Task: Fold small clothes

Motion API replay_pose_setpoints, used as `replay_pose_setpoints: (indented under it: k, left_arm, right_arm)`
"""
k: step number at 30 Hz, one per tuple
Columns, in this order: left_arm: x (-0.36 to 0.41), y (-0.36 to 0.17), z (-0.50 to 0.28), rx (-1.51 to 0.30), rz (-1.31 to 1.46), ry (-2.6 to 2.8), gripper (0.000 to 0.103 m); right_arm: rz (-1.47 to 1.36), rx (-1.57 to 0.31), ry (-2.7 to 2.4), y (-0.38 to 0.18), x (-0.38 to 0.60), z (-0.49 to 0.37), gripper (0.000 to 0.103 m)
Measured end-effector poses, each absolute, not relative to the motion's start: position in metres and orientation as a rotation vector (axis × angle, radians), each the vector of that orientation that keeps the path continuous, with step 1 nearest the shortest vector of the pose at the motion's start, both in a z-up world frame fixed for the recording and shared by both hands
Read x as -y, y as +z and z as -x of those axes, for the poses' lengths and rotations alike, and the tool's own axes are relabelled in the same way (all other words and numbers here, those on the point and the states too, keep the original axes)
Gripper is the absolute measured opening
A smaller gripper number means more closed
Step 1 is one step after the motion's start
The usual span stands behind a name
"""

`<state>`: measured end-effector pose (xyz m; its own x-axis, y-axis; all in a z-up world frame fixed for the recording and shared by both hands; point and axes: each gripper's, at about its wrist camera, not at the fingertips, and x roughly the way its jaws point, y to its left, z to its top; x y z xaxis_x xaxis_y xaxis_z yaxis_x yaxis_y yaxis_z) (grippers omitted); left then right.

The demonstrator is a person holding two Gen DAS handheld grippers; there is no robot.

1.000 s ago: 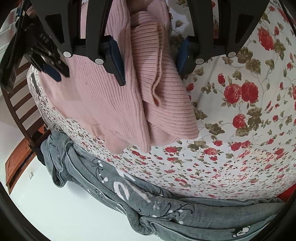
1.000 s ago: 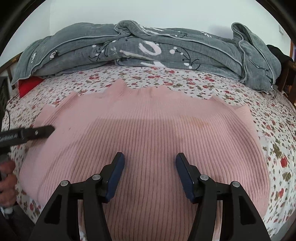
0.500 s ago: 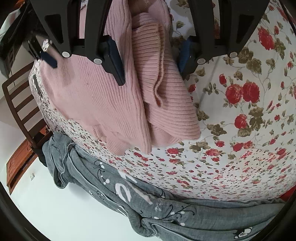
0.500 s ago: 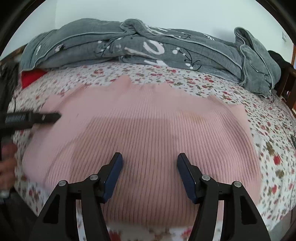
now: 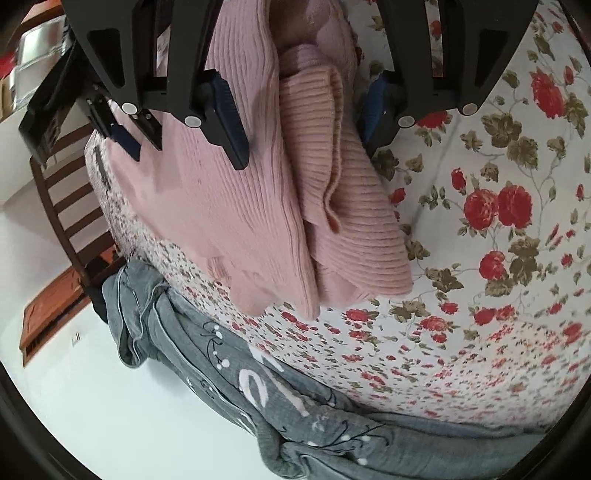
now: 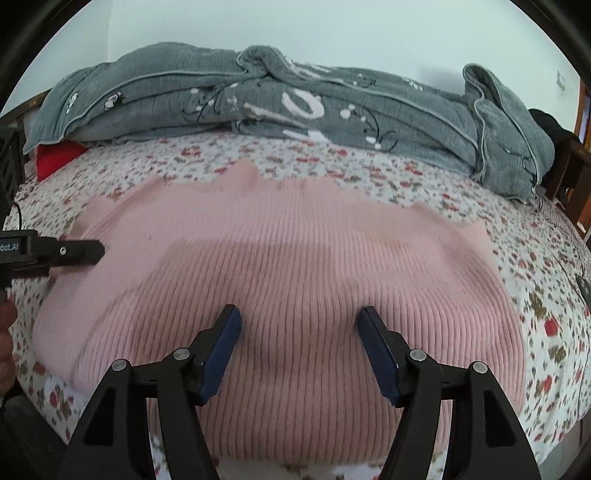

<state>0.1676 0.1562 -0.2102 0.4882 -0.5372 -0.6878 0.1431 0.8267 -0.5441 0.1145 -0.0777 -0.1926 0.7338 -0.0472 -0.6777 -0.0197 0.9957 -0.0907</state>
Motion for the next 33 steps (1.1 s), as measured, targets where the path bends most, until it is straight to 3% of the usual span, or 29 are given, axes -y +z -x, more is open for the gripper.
replay_pose_setpoints:
  k: [2, 10, 16, 20, 33]
  left_arm:
    - [-0.155, -0.211, -0.170, -0.984, 0.466, -0.416, 0.053]
    - [-0.156, -0.208, -0.177, -1.020, 0.489, -0.371, 0.028]
    - [-0.158, -0.194, -0.179, -1.031, 0.534, -0.374, 0.025]
    - [-0.150, -0.174, -0.177, -1.025, 0.522, -0.352, 0.024]
    - [-0.086, -0.106, -0.175, -0.997, 0.464, -0.327, 0.023]
  right_arm:
    - [0.087, -0.745, -0.025, -0.194, 0.077, -0.120, 0.067]
    - [0.115, -0.757, -0.009, -0.194, 0.076, -0.108, 0.067]
    - [0.118, -0.798, 0.042, -0.194, 0.082, -0.096, 0.066]
    - [0.064, -0.782, 0.067, -0.185, 0.097, -0.084, 0.056]
    - [-0.183, -0.634, 0.002, -0.143, 0.216, -0.046, 0.056]
